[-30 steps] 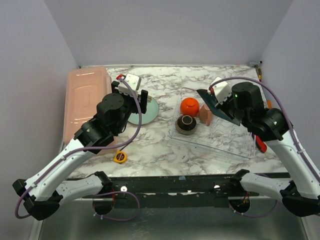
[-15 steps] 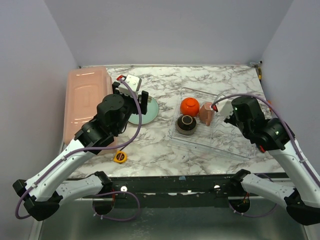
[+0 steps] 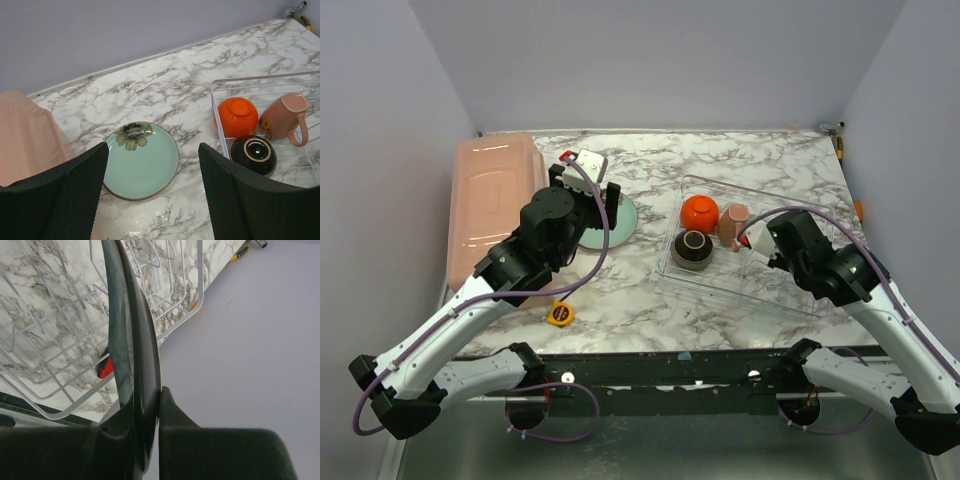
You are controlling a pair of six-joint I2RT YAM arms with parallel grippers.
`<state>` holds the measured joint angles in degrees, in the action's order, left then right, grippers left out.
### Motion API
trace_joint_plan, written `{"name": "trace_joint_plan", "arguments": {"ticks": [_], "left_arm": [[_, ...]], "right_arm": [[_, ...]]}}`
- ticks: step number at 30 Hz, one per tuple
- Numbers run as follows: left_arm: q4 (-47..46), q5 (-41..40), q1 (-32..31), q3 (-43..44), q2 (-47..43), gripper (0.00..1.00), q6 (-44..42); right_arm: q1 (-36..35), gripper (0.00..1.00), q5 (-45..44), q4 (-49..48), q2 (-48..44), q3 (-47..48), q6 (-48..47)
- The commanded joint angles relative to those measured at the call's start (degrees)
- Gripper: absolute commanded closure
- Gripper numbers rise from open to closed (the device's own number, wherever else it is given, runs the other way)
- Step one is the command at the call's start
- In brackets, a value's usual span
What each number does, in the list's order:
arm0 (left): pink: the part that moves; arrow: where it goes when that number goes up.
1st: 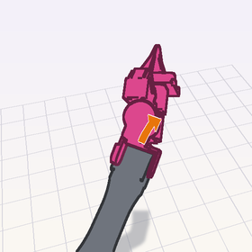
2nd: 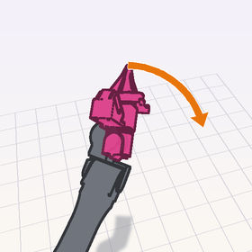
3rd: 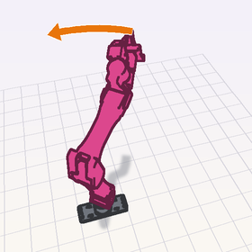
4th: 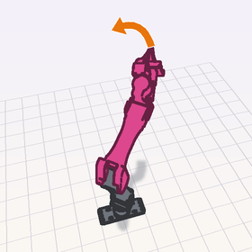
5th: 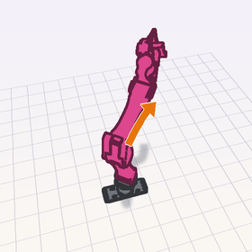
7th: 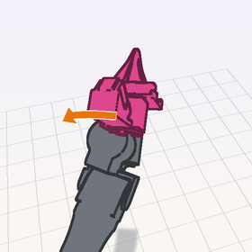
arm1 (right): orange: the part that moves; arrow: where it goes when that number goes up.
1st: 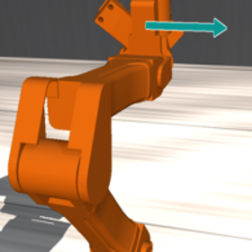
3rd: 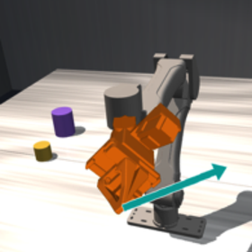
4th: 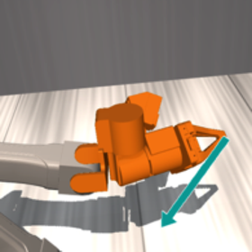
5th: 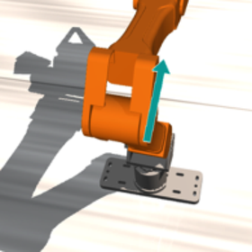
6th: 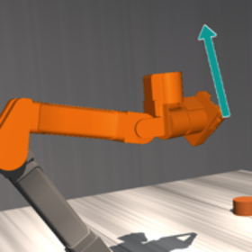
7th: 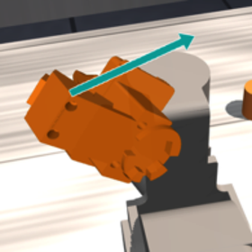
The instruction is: Load the mixed dishes into the dish rack
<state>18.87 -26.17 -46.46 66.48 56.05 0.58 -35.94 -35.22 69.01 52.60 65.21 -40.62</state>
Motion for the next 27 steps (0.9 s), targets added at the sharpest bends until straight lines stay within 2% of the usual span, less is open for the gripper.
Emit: {"name": "trace_joint_plan", "arguments": {"ticks": [1, 18, 27], "left_arm": [[-1.16, 0.29, 0.14, -0.57, 0.71, 0.27, -0.05], [-0.88, -0.02, 0.13, -0.57, 1.82, 0.27, -0.14], [-0.77, 0.01, 0.13, -0.41, 2.04, 0.27, -0.22]], "right_arm": [[-0.63, 1.0, -2.12, -0.48, -1.3, -1.26, -6.58], [-1.71, 1.0, 1.78, -5.62, 2.74, -1.94, -8.43], [-2.53, 1.0, 1.63, -7.46, 8.6, -0.63, -9.64]]}}
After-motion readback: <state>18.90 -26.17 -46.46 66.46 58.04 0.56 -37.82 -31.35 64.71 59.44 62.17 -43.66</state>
